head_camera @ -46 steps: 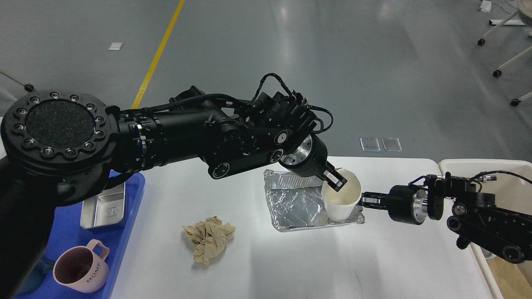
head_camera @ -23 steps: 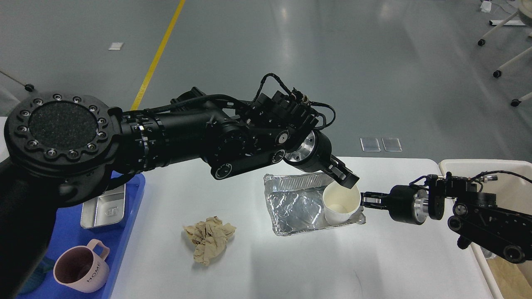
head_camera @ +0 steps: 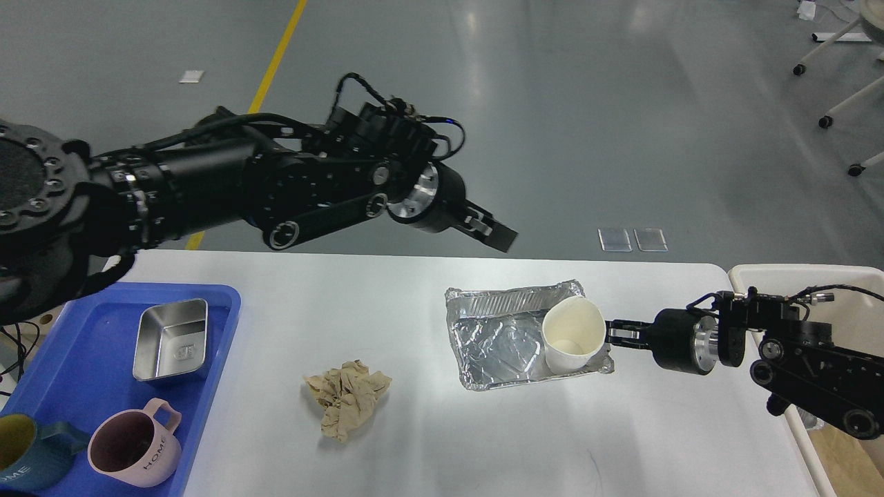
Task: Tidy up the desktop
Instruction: 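Release the cup and withdraw the left gripper upward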
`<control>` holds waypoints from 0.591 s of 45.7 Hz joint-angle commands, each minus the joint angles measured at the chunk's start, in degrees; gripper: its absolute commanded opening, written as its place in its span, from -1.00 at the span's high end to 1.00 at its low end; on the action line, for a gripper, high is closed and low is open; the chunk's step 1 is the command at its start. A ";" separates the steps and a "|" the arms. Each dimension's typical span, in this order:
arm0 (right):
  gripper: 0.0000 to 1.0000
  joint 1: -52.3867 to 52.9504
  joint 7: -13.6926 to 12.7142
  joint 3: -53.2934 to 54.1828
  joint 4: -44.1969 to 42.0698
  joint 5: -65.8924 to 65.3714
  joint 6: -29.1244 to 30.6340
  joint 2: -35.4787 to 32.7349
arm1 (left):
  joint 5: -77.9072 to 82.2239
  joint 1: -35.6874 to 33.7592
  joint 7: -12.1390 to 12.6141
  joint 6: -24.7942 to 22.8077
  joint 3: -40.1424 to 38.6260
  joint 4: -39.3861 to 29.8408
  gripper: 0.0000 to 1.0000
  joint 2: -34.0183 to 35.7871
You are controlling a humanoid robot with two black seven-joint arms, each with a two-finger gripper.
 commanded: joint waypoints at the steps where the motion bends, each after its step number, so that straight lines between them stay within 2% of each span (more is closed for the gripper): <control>1: 1.00 -0.30 0.00 0.00 0.06 0.00 0.00 -0.09 | 0.72 1.29 -0.20 1.10 2.60 -4.15 -0.59 8.92; 8: 1.00 -0.30 0.00 0.09 0.06 0.00 0.00 0.35 | 5.72 3.67 -0.29 5.40 2.95 -10.74 -0.50 19.99; 14: 1.00 -0.48 0.08 0.18 0.06 0.00 0.00 0.09 | 11.44 4.55 -0.38 9.89 3.13 -19.26 -0.47 30.71; 21: 1.00 -1.01 0.00 0.44 0.06 0.00 0.00 0.35 | 12.59 4.64 -0.47 10.33 3.13 -28.66 -0.44 42.84; 22: 1.00 -1.01 0.00 0.53 0.06 0.00 0.00 0.35 | 13.20 4.55 -0.47 10.33 3.04 -32.24 -0.44 47.73; 27: 1.00 -1.18 0.00 0.62 0.15 0.00 0.00 0.35 | 13.64 4.02 -0.91 9.98 2.60 -38.25 -0.43 57.43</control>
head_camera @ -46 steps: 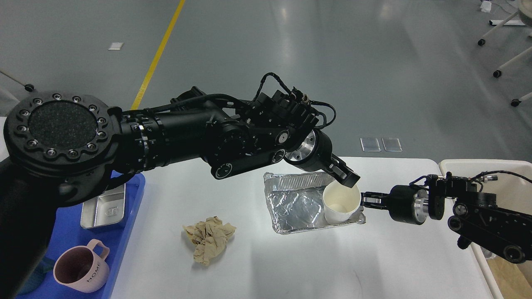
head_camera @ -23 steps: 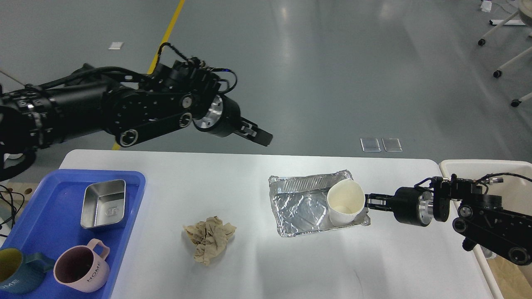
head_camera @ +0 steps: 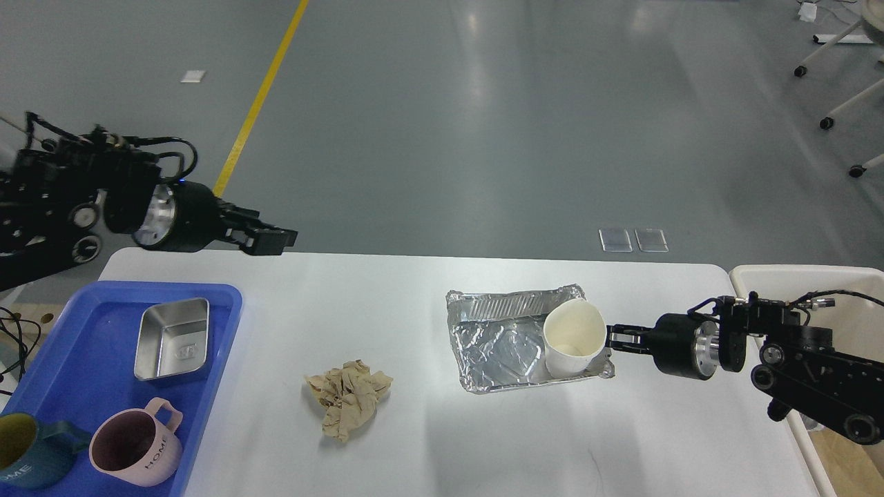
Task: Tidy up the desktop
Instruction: 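Release the cup and withdraw the left gripper upward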
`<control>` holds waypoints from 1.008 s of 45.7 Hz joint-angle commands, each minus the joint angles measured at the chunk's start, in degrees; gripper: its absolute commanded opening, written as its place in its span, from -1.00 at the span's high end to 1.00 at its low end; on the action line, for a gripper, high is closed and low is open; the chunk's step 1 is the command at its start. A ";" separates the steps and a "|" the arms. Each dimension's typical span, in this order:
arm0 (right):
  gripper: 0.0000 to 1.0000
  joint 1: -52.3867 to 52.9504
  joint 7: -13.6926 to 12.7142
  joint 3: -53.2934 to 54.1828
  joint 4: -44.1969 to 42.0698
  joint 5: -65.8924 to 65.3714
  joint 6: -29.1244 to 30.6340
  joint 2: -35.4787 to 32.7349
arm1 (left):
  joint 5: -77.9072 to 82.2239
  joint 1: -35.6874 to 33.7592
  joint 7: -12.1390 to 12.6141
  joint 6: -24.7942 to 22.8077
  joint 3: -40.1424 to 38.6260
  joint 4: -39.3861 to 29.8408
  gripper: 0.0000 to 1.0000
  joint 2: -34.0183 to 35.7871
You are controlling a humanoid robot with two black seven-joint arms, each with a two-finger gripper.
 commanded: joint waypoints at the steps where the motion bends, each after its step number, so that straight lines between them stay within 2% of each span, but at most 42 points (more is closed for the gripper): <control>1: 1.00 -0.17 -0.03 0.12 0.08 0.00 0.00 0.05 | 0.58 -0.76 -0.53 -0.52 -0.53 -7.48 -0.44 12.22; 9: 1.00 -0.43 -0.03 0.20 0.17 0.00 0.00 0.32 | 0.49 -1.03 -0.71 -1.84 -2.02 -11.88 -0.47 24.18; 22: 1.00 -0.43 -0.03 0.20 -0.01 0.08 0.00 0.85 | 0.06 -0.76 -0.53 -5.00 -4.57 -12.58 -0.57 35.61; 35: 1.00 -0.43 -0.03 0.20 0.08 0.08 0.00 0.93 | -0.30 -0.24 -0.44 -5.53 -4.57 -12.41 -0.66 36.23; 40: 1.00 -0.43 -0.03 0.20 0.08 0.08 0.00 0.93 | -0.65 -0.15 -0.62 -5.53 -4.57 -12.32 -0.81 34.48; 46: 1.00 -0.34 -0.03 0.20 0.08 0.08 0.00 0.93 | -1.79 -0.06 -0.53 -5.53 -4.22 -12.06 -0.87 30.61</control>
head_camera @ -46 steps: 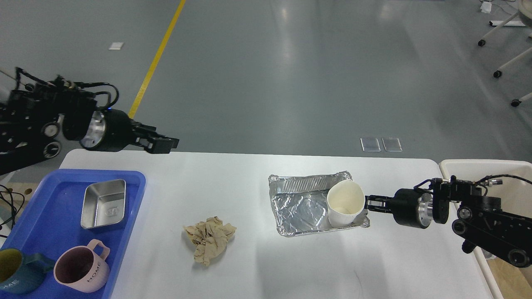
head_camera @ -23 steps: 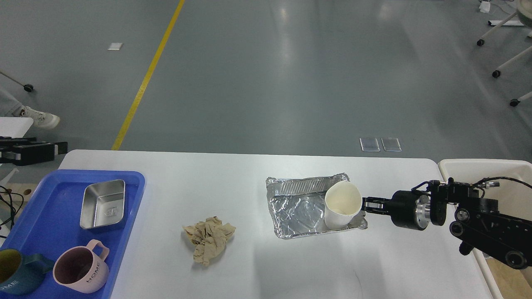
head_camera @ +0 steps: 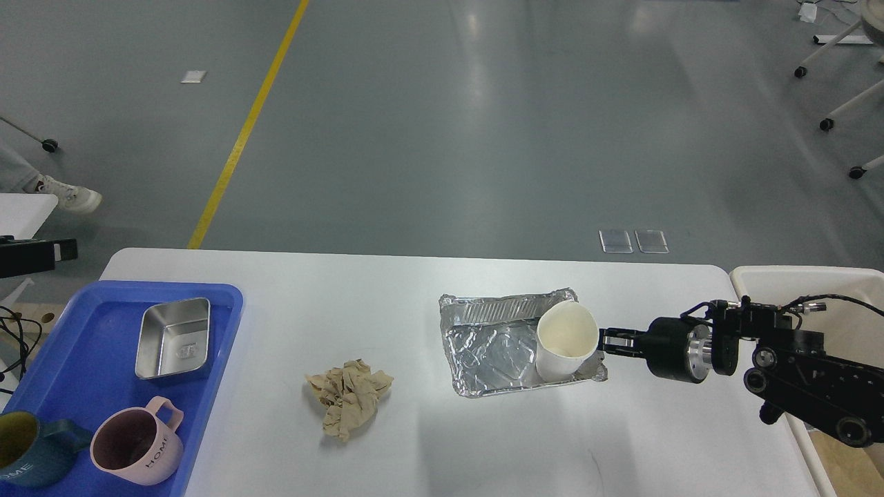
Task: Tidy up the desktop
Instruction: 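Release the cup and withdraw the left gripper upward, then lower the left gripper to the beige cloth and grasp it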
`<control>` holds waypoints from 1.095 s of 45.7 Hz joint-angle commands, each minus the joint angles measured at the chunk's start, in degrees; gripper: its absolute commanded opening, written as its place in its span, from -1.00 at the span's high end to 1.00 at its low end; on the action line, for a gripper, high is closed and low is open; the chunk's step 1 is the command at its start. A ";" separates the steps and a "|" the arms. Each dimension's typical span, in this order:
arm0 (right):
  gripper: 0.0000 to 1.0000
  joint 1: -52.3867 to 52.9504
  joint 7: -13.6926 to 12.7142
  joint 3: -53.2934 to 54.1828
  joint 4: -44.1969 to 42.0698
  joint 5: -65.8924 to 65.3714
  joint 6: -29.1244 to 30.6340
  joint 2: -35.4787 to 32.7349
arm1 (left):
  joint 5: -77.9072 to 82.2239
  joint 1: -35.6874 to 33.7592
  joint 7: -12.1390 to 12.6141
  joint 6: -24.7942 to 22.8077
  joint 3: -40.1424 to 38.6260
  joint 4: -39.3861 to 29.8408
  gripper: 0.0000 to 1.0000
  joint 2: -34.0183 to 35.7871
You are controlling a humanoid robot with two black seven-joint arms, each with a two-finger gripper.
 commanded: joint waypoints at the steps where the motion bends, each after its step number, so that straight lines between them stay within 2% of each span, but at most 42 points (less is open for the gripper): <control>1: 1.00 -0.02 0.01 -0.01 0.02 0.00 0.03 -0.09 | -1.03 0.17 0.03 0.00 0.44 0.32 -0.88 -4.04; 9: 1.00 -0.02 0.01 -0.01 -0.06 0.00 -0.06 -0.09 | -1.12 5.96 0.55 1.31 0.44 2.16 -0.88 -13.70; 24: 1.00 -0.02 0.01 -0.01 -0.06 0.09 -0.06 -0.62 | -1.12 21.08 1.08 10.01 -0.18 12.35 -0.88 -36.38; 33: 1.00 -0.20 0.01 -0.01 -0.24 0.09 0.03 -0.71 | -1.21 25.40 1.08 13.62 -0.18 19.82 -0.88 -47.89; 50: 1.00 -0.46 0.01 -0.01 -0.24 0.79 -0.06 -0.71 | -1.03 31.37 0.91 14.85 0.00 35.29 -0.88 -63.80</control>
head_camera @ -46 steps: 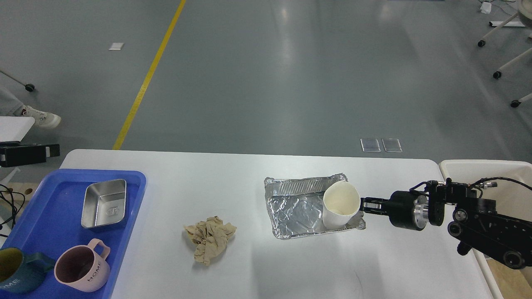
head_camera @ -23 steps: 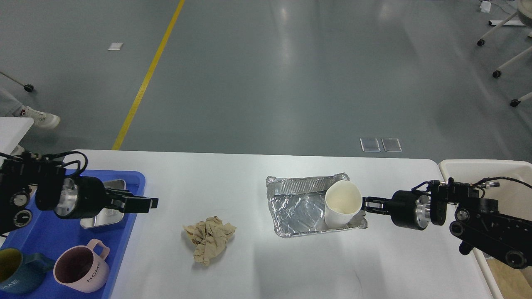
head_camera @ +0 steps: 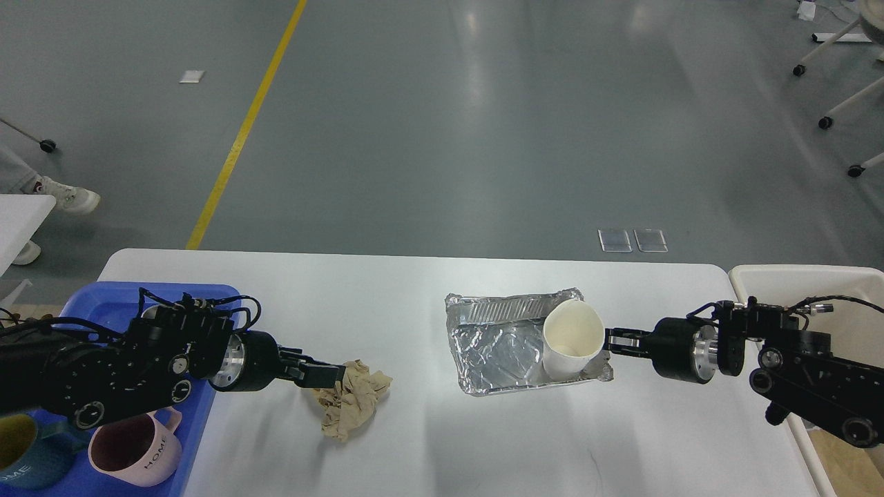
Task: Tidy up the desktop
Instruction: 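Lower the left gripper to the beige cloth and grasp it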
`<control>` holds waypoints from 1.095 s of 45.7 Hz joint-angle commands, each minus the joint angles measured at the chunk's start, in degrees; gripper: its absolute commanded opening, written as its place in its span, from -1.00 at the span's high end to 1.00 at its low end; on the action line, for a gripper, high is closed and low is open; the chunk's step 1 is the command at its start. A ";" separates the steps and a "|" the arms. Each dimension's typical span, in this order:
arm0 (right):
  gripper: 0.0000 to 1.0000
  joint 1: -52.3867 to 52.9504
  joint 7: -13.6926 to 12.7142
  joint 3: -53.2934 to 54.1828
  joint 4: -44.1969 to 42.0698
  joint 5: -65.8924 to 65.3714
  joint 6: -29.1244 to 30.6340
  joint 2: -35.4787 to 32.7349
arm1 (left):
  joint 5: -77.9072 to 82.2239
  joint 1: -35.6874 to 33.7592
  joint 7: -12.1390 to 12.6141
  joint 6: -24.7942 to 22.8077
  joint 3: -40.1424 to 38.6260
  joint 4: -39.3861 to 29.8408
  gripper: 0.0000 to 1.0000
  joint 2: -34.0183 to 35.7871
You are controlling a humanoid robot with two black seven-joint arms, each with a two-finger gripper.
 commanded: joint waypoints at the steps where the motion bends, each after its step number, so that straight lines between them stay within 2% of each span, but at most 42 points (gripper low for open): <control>1: 1.00 -0.08 -0.01 0.00 -0.09 0.14 0.01 0.00 | 0.09 2.55 -0.07 1.15 0.13 4.88 -0.88 -5.31; 8: 1.00 -0.08 -0.01 0.00 -0.09 0.22 0.01 -0.08 | 0.44 5.10 -0.42 4.83 0.48 7.44 -0.86 -8.56; 14: 1.00 -0.08 -0.01 0.08 -0.09 0.14 0.01 -0.09 | 0.80 6.42 -0.60 7.39 0.92 7.70 -0.63 -8.83; 17: 1.00 -0.08 -0.01 0.08 -0.09 0.22 0.01 -0.09 | 0.89 6.51 -0.60 7.39 1.01 7.70 -0.32 -8.83; 22: 1.00 -0.08 -0.01 0.17 0.00 0.22 0.01 -0.17 | 0.89 6.42 -0.95 6.51 1.53 7.61 0.52 -8.83; 26: 1.00 -0.08 -0.01 0.17 0.00 0.22 0.01 -0.44 | 1.06 6.07 -1.39 5.98 2.85 7.53 0.94 -8.74; 30: 1.00 -0.08 -0.01 0.17 0.08 0.22 0.01 -0.52 | 1.06 5.63 -2.62 5.98 3.65 7.09 1.00 -8.39; 40: 1.00 -0.08 -0.01 0.26 0.08 0.22 0.01 -0.52 | 1.59 3.43 -3.15 5.98 3.65 4.28 1.00 -4.44; 46: 1.00 -0.08 -0.01 0.26 0.17 0.22 0.01 -0.79 | 1.50 -1.57 -4.73 5.19 3.47 -2.30 1.00 3.02; 50: 1.00 -0.08 -0.01 0.26 0.17 0.22 0.01 -0.88 | 1.59 -5.70 -5.70 2.83 3.03 -7.32 1.00 10.22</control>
